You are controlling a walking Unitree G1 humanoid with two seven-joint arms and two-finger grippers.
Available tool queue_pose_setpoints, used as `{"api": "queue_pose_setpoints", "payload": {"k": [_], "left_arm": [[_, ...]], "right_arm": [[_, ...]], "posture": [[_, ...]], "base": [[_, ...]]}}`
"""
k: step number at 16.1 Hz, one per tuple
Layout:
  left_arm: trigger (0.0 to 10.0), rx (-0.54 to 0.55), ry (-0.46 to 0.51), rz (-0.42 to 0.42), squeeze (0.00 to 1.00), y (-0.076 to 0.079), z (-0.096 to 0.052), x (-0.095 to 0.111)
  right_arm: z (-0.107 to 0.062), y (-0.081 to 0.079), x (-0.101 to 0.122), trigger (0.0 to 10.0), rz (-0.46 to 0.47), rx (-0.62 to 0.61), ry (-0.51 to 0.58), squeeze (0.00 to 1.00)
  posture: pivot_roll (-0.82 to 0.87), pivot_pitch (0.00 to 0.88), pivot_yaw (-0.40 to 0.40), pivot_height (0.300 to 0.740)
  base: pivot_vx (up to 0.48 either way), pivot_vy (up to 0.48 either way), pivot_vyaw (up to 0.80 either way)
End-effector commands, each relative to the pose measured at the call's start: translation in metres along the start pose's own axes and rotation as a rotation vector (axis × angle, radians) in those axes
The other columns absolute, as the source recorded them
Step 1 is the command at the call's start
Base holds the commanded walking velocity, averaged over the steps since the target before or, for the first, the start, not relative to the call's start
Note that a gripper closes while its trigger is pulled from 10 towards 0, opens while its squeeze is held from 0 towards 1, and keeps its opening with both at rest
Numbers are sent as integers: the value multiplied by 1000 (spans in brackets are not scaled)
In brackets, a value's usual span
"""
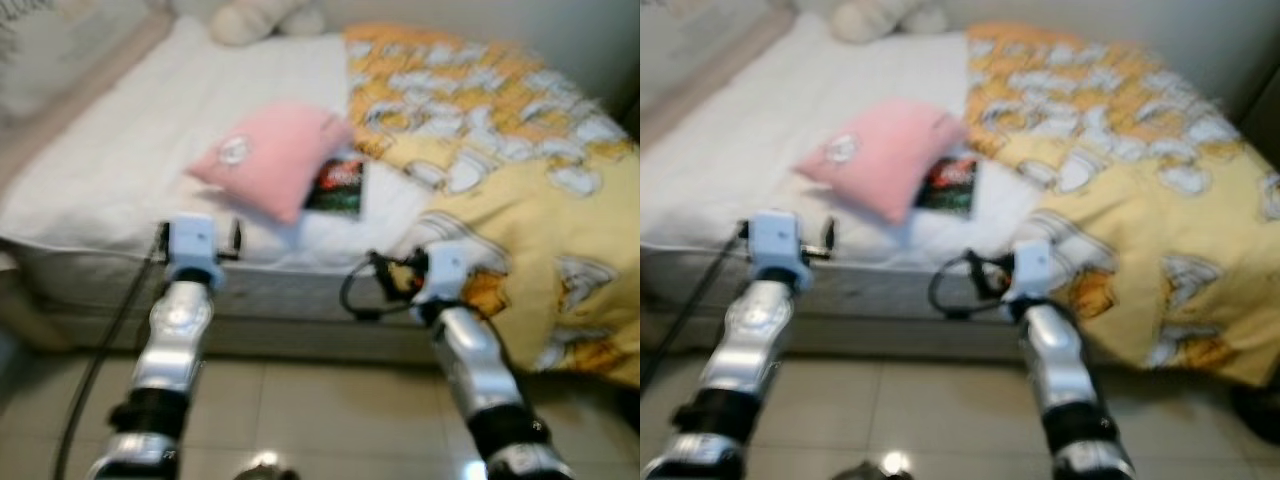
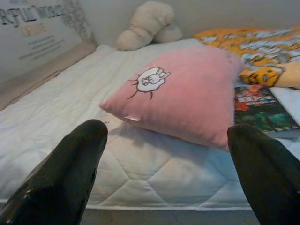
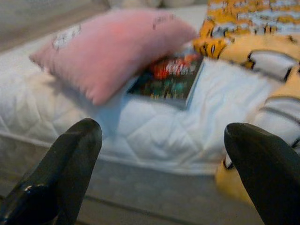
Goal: Clean up the room
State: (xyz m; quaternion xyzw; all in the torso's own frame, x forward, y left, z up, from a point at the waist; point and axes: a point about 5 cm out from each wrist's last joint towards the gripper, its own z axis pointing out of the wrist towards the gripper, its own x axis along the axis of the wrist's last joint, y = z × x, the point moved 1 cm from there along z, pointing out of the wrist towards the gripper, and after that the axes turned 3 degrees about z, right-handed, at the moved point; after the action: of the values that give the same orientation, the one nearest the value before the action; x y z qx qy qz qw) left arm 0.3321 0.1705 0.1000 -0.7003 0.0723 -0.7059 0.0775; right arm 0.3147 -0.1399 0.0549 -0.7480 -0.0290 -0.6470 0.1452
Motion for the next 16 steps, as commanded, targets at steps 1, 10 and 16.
{"api": "queue_pose_setpoints", "payload": {"k": [1,10,16], "left_arm": [[10000,14,21,11,0,-4,4,6],[10000,35,27,-28,0,-1,3,6],[10000,10,44,-26,0,2,4,9]], "right_arm": [[1,-1,3,10000,-9,-7,17,0],[-3,-3,1,10000,-3,-14,13,0],[-2,0,1,10000,-10,-34,7,0]], "posture": [[128,0,-35,740],[110,0,-28,740],[113,0,-33,740]], "base": [[480,0,0],[470,30,0],[352,288,273]]}}
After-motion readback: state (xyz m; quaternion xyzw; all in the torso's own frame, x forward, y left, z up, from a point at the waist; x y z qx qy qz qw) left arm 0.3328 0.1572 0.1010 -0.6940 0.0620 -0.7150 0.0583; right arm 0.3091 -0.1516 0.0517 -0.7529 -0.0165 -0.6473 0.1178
